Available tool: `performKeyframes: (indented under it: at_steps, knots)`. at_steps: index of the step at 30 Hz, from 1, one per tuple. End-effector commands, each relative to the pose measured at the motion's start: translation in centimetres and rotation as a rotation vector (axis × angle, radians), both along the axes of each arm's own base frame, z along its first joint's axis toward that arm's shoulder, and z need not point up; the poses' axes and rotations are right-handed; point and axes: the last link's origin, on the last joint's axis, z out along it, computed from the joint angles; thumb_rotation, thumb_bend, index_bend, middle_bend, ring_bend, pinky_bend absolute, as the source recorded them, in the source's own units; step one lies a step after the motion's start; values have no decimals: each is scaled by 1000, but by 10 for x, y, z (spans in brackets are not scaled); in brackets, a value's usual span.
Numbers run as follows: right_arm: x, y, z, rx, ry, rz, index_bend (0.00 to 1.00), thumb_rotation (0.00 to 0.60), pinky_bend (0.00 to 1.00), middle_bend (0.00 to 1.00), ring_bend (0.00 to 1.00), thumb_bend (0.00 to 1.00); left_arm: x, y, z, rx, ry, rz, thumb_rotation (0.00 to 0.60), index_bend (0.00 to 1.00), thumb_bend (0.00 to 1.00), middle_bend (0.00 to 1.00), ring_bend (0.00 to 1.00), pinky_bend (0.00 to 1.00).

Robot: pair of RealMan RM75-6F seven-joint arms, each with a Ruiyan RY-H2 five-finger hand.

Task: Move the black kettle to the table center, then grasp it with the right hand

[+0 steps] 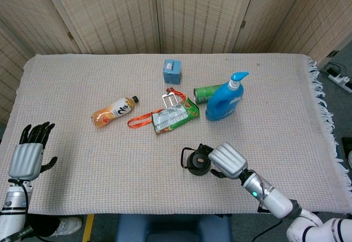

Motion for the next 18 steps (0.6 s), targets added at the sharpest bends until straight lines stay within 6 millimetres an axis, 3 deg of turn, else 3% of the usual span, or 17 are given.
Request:
performKeyframes:
  at_steps: [1, 3, 5, 8, 11, 18]
  knots:
    - [-32, 11, 36, -154, 60, -51, 240, 600, 477, 295, 511, 312, -9, -1, 5, 7, 4, 46, 600, 67, 209, 57, 71, 0]
    - [-49, 18, 50, -224, 79, -99, 216, 600, 272, 241, 341, 312, -14, -3, 8, 16, 6, 71, 600, 67, 210, 57, 71, 0]
    - [-65, 27, 63, -280, 80, -155, 175, 600, 184, 182, 254, 311, -20, -6, 11, 29, 4, 92, 600, 67, 209, 57, 70, 0]
    - [-89, 42, 76, -341, 80, -229, 119, 600, 129, 107, 179, 312, -27, -12, 14, 51, -1, 116, 600, 67, 209, 57, 70, 0]
    - [-110, 57, 86, -391, 62, -290, 89, 600, 112, 77, 156, 312, -32, -20, 14, 73, -5, 128, 600, 67, 209, 57, 71, 0]
    - [-136, 84, 97, -467, 0, -352, 85, 600, 119, 94, 226, 311, -38, -40, 11, 97, -20, 146, 600, 67, 210, 58, 71, 0]
